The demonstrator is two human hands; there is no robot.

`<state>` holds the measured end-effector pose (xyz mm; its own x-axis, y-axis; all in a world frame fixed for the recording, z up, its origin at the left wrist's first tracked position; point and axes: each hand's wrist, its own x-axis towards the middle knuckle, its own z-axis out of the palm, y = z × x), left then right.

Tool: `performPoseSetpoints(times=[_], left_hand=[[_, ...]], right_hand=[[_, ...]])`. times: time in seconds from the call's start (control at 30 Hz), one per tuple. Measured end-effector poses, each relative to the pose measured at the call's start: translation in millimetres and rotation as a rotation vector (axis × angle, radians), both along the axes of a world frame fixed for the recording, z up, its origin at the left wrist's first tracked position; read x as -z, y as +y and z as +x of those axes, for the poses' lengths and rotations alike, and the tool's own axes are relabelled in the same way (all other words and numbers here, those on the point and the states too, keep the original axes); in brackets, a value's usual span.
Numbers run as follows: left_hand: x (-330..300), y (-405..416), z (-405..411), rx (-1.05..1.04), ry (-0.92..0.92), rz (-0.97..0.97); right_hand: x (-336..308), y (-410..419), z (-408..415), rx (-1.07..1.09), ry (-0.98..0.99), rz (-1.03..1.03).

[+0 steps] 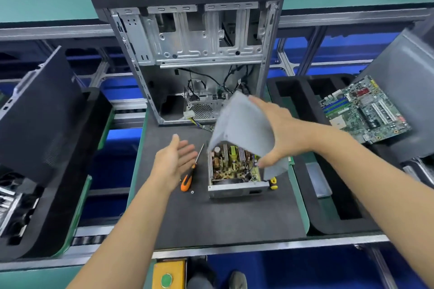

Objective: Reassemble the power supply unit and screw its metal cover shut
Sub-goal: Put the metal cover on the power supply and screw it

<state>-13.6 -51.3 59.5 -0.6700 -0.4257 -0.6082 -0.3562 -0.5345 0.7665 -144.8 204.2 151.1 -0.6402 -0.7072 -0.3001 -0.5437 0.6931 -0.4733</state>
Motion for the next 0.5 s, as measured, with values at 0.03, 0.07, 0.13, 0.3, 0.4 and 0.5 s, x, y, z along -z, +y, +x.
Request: performPoseSetpoints(times=[0.03, 0.07, 0.13, 0.3, 0.4, 0.5], left_hand=[[2.6, -2.5, 1.5, 0.003, -0.015, -0.020], [4.8, -3.7, 3.0, 0.008, -0.027, -0.029], [8.9, -3.9, 5.6, 0.039, -0.051, -0.047], [18.2, 2.7, 9.3, 0.160, -0.099, -0.069], [21.2, 9.5, 9.3, 0.263, -0.099, -0.079], [22.9, 13.3, 10.4, 0.344, -0.083, -0.102]], right_hand=[[4.6, -4.4, 3.0, -0.043, 0.027, 0.072], [9.4, -8.5, 6.3, -0.082, 0.049, 0.137], [19.0, -15.1, 11.9, -0.129, 0.074, 0.230], [27.1, -26.1, 20.2, -0.182, 0.088, 0.254], [26.8, -29.9, 23.4, -0.229, 0.101, 0.276], [28.6, -34.8, 25.2, -0.277, 0.095, 0.335]])
